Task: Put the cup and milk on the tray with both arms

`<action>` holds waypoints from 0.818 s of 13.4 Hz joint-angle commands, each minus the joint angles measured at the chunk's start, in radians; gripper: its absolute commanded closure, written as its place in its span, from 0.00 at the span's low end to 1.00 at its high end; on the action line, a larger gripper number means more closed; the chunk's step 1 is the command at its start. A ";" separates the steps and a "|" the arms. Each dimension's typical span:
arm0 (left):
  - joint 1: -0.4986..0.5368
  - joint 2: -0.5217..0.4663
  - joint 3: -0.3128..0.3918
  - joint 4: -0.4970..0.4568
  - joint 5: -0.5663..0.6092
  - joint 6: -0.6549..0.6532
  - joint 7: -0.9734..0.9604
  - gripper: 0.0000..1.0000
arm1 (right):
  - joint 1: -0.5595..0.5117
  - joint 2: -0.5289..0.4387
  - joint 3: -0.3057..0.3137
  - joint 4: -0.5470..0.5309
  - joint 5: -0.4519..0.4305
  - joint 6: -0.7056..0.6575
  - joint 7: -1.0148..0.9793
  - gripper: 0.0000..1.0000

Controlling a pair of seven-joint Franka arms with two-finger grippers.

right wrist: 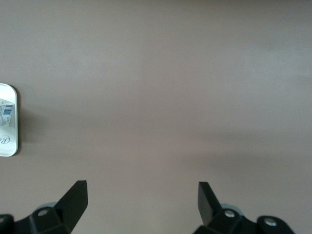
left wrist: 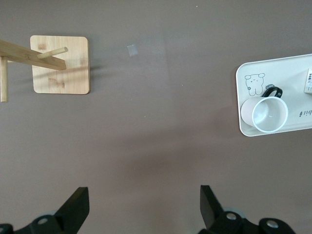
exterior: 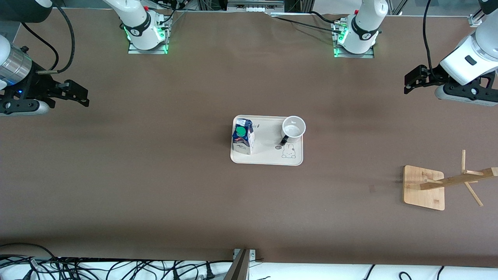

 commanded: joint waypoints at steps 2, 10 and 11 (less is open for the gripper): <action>-0.010 0.028 -0.003 0.042 0.005 -0.017 -0.002 0.00 | -0.008 -0.005 0.006 0.010 0.000 -0.018 -0.012 0.00; -0.011 0.029 -0.005 0.046 0.002 -0.017 -0.004 0.00 | -0.008 -0.005 0.005 0.010 0.000 -0.017 -0.012 0.00; -0.011 0.029 -0.003 0.046 0.002 -0.017 -0.004 0.00 | -0.008 -0.005 0.005 0.010 0.000 -0.017 -0.012 0.00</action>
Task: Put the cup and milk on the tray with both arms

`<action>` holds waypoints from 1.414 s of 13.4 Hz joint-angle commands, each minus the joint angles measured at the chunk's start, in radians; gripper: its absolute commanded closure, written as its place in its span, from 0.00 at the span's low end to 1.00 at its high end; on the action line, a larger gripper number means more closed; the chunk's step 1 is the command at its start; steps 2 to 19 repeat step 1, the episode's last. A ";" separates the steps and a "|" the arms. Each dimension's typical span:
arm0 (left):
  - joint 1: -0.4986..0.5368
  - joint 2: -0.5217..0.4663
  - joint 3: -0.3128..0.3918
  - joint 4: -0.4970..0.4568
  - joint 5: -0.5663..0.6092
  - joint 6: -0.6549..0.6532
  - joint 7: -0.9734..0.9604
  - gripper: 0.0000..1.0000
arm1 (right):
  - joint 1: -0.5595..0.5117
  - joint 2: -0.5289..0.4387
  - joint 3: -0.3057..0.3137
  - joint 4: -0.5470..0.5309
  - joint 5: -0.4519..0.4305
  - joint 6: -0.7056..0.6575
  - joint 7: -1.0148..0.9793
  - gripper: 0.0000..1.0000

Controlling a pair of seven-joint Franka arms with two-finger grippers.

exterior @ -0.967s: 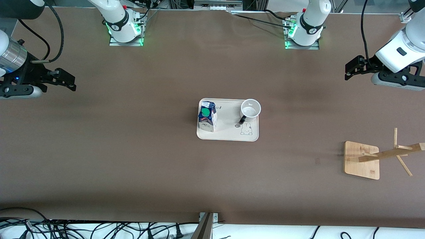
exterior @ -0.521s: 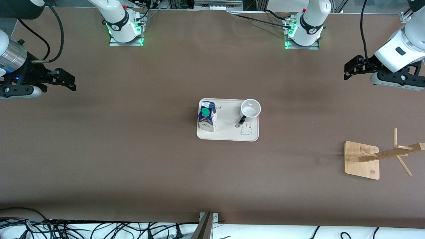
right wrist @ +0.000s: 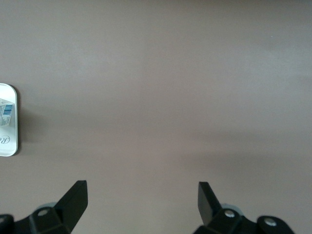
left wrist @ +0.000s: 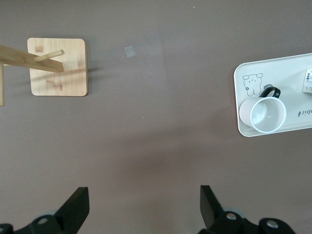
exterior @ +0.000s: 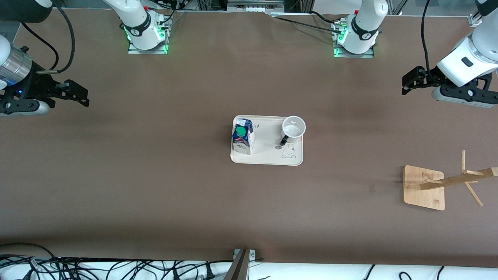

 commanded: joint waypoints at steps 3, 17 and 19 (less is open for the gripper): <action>-0.006 0.017 0.000 0.035 0.002 -0.017 -0.004 0.00 | -0.008 -0.005 0.005 0.010 0.000 -0.016 -0.012 0.00; -0.006 0.017 0.000 0.035 0.002 -0.017 -0.004 0.00 | -0.008 -0.005 0.005 0.010 0.000 -0.016 -0.012 0.00; -0.006 0.017 0.000 0.035 0.002 -0.017 -0.004 0.00 | -0.008 -0.005 0.005 0.010 0.000 -0.016 -0.012 0.00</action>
